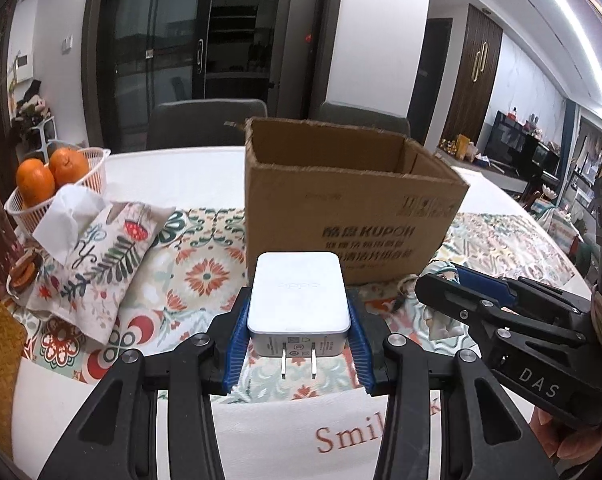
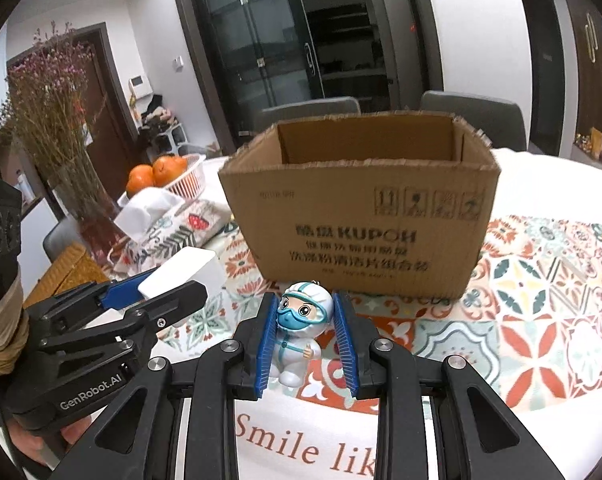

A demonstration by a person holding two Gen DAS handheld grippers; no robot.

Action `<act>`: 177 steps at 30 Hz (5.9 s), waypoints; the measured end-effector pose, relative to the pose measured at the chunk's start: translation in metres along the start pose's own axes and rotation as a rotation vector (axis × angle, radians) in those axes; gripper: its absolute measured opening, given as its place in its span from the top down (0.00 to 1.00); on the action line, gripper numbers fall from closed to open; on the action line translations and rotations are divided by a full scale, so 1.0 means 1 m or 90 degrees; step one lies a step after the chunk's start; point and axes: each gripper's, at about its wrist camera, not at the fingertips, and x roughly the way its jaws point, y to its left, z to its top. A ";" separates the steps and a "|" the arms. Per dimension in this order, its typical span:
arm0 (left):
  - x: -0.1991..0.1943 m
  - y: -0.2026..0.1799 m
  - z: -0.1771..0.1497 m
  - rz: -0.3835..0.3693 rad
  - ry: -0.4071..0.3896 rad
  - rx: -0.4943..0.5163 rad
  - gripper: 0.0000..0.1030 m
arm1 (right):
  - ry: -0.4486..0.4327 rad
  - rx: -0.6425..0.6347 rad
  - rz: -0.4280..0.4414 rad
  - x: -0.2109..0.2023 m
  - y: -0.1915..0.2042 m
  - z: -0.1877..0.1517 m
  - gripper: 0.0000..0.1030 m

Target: Organize rigid objects

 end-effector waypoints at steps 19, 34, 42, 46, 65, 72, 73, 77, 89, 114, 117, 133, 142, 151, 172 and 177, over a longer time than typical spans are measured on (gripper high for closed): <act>-0.018 -0.025 0.060 -0.016 -0.076 0.031 0.57 | -0.102 -0.013 -0.020 -0.048 -0.012 0.049 0.71; -0.008 -0.025 0.100 -0.022 -0.089 0.035 0.57 | -0.152 -0.041 -0.044 -0.056 -0.016 0.099 0.71; 0.004 -0.025 0.115 -0.012 -0.086 0.038 0.57 | -0.152 -0.044 -0.049 -0.045 -0.021 0.118 0.71; 0.013 -0.025 0.124 -0.008 -0.084 0.042 0.57 | -0.147 -0.041 -0.046 -0.036 -0.026 0.126 0.71; 0.071 -0.021 0.142 0.010 -0.028 0.048 0.57 | -0.088 -0.045 -0.061 0.020 -0.049 0.146 0.71; 0.099 -0.019 0.142 0.014 0.021 0.050 0.57 | -0.055 -0.036 -0.063 0.044 -0.061 0.146 0.71; 0.103 -0.019 0.141 0.014 0.028 0.050 0.57 | -0.050 -0.034 -0.065 0.048 -0.063 0.146 0.71; 0.117 -0.020 0.136 0.011 0.057 0.054 0.57 | -0.027 -0.030 -0.068 0.060 -0.069 0.142 0.71; 0.115 -0.024 0.136 0.056 0.038 0.056 0.57 | 0.016 -0.011 -0.083 0.073 -0.079 0.131 0.69; -0.038 -0.040 0.087 0.096 -0.083 0.051 0.46 | -0.091 -0.010 -0.121 -0.058 -0.018 0.086 0.69; -0.055 -0.043 0.077 0.111 -0.098 0.055 0.42 | -0.100 -0.010 -0.123 -0.072 -0.012 0.075 0.69; -0.115 -0.049 0.024 0.130 -0.130 0.031 0.15 | -0.139 -0.019 -0.176 -0.132 0.012 0.022 0.39; -0.139 -0.052 0.008 0.170 -0.158 0.041 0.00 | -0.153 -0.029 -0.201 -0.149 0.022 0.006 0.23; -0.153 -0.058 -0.002 0.169 -0.164 0.049 0.00 | -0.151 -0.006 -0.199 -0.161 0.022 -0.006 0.22; -0.165 -0.062 -0.006 0.177 -0.176 0.036 0.00 | -0.180 -0.002 -0.204 -0.179 0.028 -0.010 0.22; -0.165 -0.061 -0.007 0.177 -0.174 0.033 0.00 | -0.179 -0.002 -0.204 -0.178 0.028 -0.009 0.22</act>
